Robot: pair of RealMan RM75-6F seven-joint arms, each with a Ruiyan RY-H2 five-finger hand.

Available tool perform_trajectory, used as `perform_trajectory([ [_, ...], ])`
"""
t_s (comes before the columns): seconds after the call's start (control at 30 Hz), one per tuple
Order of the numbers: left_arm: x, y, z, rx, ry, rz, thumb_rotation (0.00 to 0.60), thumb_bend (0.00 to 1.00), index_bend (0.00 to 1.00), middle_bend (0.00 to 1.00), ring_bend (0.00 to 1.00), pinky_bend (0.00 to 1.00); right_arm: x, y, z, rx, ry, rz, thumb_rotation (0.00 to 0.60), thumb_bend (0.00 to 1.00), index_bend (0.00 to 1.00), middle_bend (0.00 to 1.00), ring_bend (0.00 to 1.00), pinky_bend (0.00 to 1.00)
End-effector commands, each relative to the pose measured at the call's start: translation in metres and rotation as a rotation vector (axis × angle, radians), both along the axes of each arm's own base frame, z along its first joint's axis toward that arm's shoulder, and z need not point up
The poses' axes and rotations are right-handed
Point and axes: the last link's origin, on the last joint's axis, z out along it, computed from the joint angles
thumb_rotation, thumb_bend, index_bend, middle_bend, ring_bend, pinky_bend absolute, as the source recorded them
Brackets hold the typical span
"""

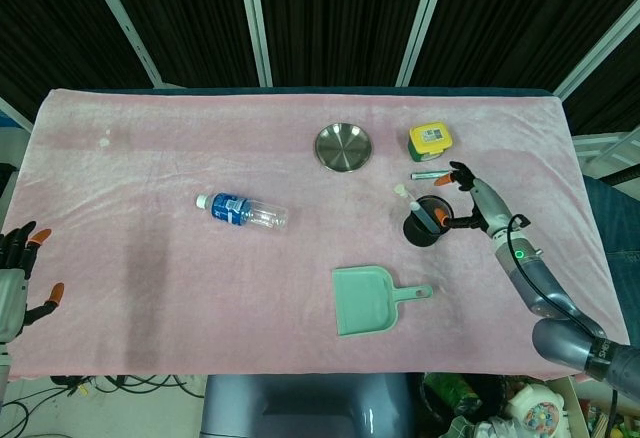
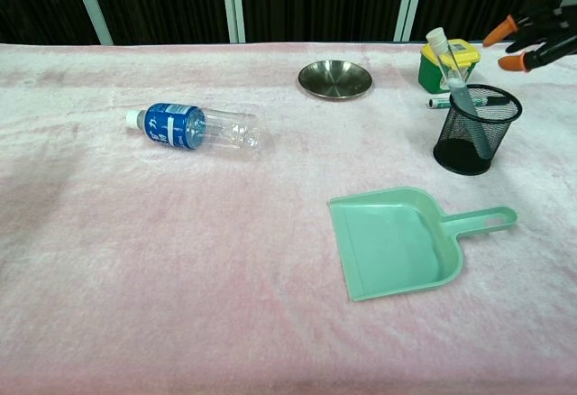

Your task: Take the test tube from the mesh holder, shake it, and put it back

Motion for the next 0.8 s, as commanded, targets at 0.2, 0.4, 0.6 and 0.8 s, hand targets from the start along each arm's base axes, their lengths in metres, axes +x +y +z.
perform_trajectory([
  [0.2, 0.001, 0.001, -0.001, 0.001, 0.003, -0.006, 0.600, 0.34, 0.11, 0.02, 0.00, 0.00, -0.022, 0.056, 0.063, -0.298, 0.358, 0.202, 0.600, 0.25, 0.10, 0.03, 0.13, 0.16],
  [0.4, 0.002, 0.001, 0.002, 0.016, 0.000, -0.011, 0.600, 0.34, 0.11, 0.02, 0.00, 0.00, -0.037, 0.114, 0.069, -0.385, 0.570, 0.245, 0.600, 0.23, 0.06, 0.03, 0.12, 0.16],
  [0.6, 0.003, 0.001, 0.005, 0.018, -0.008, -0.020, 0.600, 0.34, 0.11, 0.02, 0.00, 0.00, -0.047, 0.165, 0.057, -0.397, 0.680, 0.258, 0.600, 0.23, 0.06, 0.03, 0.12, 0.16],
  [0.8, 0.005, 0.002, 0.007, 0.007, -0.013, -0.046, 0.600, 0.34, 0.11, 0.02, 0.00, 0.00, -0.067, 0.191, 0.043, -0.356, 0.774, 0.257, 0.600, 0.23, 0.06, 0.03, 0.12, 0.16],
])
